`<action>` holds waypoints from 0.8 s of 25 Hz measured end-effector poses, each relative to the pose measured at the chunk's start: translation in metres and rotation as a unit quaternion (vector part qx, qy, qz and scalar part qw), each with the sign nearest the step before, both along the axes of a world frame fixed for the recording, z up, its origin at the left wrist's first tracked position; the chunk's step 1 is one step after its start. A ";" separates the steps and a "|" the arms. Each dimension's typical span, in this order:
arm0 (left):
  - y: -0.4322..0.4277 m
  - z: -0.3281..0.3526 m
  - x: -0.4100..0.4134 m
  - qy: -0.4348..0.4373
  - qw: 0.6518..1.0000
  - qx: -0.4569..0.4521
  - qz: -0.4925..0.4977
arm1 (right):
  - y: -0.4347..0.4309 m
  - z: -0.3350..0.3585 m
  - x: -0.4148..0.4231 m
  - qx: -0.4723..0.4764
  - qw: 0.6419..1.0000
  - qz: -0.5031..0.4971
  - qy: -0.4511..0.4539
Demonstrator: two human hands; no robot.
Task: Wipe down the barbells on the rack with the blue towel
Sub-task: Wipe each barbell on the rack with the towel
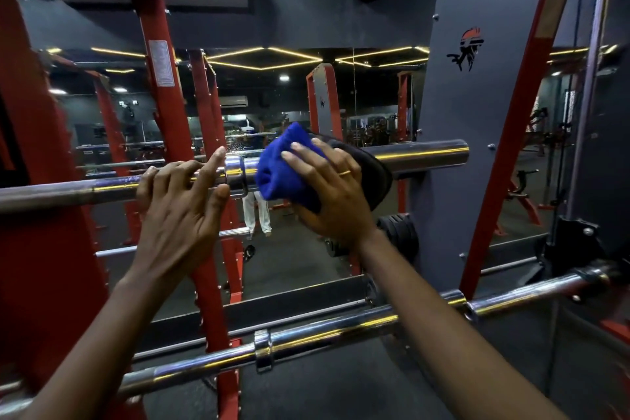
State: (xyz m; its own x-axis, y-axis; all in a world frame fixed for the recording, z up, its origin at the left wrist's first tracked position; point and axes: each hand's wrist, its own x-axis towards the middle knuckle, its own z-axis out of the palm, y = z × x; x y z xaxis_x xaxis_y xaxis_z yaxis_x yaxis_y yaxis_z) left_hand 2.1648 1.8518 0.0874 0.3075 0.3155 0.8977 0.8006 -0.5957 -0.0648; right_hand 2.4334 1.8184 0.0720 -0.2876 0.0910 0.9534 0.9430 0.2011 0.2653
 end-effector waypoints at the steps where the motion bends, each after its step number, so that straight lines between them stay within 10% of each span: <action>1: -0.005 0.002 0.005 0.000 1.000 -0.013 0.002 | -0.002 -0.002 0.022 0.007 1.000 -0.004 0.004; 10: 0.002 0.047 0.043 0.075 0.997 0.032 -0.012 | -0.026 0.031 0.100 0.066 0.924 -0.107 0.362; 16: 0.006 0.115 0.059 0.038 0.881 -0.470 -0.035 | -0.036 0.053 0.052 -0.048 0.925 -0.118 0.359; 18: 0.010 0.109 0.053 -0.017 0.896 -0.438 -0.066 | -0.032 0.046 0.021 -0.059 0.946 -0.078 0.310; 20: 0.015 0.088 0.049 -0.103 0.962 -0.221 -0.124 | -0.025 0.033 -0.012 -0.062 0.963 -0.047 0.257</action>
State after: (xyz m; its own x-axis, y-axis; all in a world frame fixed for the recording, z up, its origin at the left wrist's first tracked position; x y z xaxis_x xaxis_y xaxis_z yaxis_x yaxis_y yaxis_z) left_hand 2.2143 1.8667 0.1755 0.2515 0.6209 0.7424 0.5995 -0.7022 0.3841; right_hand 2.4211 1.7932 0.1047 0.2351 0.2152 0.9478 0.9588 0.1089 -0.2625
